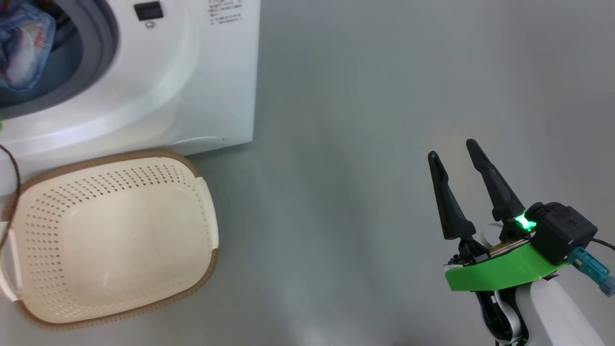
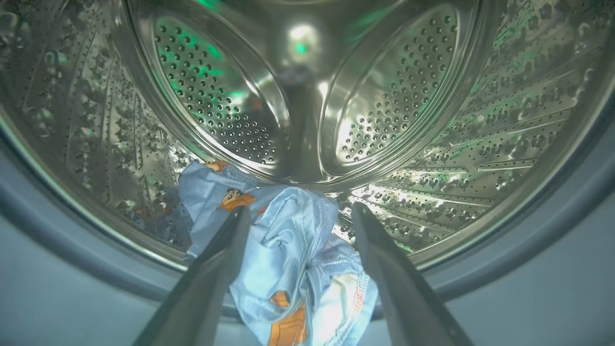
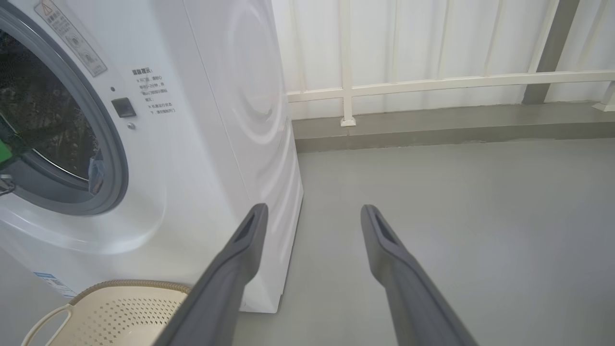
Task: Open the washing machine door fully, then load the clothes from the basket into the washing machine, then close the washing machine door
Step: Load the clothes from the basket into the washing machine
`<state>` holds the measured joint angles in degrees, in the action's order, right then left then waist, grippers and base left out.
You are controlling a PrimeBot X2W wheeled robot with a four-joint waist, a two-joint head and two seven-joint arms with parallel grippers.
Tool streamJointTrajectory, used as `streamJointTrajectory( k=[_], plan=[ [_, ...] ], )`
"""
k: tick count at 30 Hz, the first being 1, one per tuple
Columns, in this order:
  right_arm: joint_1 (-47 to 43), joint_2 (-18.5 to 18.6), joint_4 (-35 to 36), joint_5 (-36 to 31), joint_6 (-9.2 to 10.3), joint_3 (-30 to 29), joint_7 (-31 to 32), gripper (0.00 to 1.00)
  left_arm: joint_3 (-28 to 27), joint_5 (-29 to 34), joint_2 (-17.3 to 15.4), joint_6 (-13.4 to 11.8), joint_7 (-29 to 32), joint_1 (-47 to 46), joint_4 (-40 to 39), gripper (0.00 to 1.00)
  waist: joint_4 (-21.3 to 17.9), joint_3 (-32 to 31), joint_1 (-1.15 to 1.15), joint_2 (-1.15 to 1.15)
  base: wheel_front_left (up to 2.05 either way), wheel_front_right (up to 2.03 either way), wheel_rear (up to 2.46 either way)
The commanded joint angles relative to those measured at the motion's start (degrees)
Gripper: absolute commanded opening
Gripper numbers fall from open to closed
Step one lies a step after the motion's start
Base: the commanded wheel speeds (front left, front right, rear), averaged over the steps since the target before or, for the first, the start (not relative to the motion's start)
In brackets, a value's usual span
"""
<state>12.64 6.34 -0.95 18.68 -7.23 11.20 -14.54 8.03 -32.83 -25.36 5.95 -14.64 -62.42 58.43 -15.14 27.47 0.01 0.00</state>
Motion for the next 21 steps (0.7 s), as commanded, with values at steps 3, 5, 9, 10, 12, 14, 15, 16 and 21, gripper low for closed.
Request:
streamJointTrajectory(
  k=[3,5,9,10,12,14,15,16,21],
  plan=[
    [-0.51,1.38,0.80,0.36,-0.25,0.62,-0.46,1.00,-4.64,1.78,-1.21,0.09,-0.35,4.93,-4.86,1.00,1.71,-2.80,-0.01,0.00,0.00,0.00,0.00],
    [-0.82,1.76,0.62,0.40,-0.25,0.38,-0.46,1.00,-6.42,2.69,-0.18,0.30,-0.35,7.44,-6.59,1.00,2.28,-3.80,-0.01,0.00,0.00,0.00,0.00],
    [-1.55,2.54,0.34,0.55,-0.25,-0.22,-0.46,1.00,-9.59,4.86,1.95,0.78,-0.35,12.10,-9.93,1.00,3.61,-5.58,-0.01,0.00,0.00,0.00,0.00],
    [-1.75,2.71,0.26,0.57,-0.25,-0.38,-0.46,1.00,-10.02,5.65,2.56,0.90,-0.35,13.36,-10.68,1.00,3.97,-6.02,-0.01,0.00,0.00,0.00,0.00],
    [-2.15,3.04,0.14,0.65,-0.25,-0.56,-0.46,1.00,-10.83,7.12,3.66,1.11,-0.35,15.76,-12.18,1.00,4.61,-6.92,-0.01,0.00,0.00,0.00,0.00],
    [-2.66,3.36,-0.01,0.72,-0.25,-0.79,-0.46,1.00,-12.03,8.20,4.80,1.25,-0.35,18.00,-13.82,1.00,5.30,-7.78,-0.01,0.00,0.00,0.00,0.00],
    [-2.90,3.49,-0.08,0.75,-0.25,-0.94,-0.46,1.00,-12.49,8.82,5.35,1.31,-0.35,19.14,-14.64,1.00,5.63,-8.17,-0.01,0.00,0.00,0.00,0.00],
    [-3.13,3.62,-0.16,0.80,-0.25,-1.06,-0.46,1.00,-12.76,9.57,5.77,1.35,-0.35,20.25,-15.42,1.00,5.92,-8.56,-0.01,0.00,0.00,0.00,0.00],
    [-4.16,4.19,-0.43,1.00,-0.25,-1.53,-0.46,1.00,-13.91,11.81,7.59,1.48,-0.36,24.58,-18.51,1.00,7.02,-10.13,-0.01,0.00,0.00,0.00,0.00]
  ],
)
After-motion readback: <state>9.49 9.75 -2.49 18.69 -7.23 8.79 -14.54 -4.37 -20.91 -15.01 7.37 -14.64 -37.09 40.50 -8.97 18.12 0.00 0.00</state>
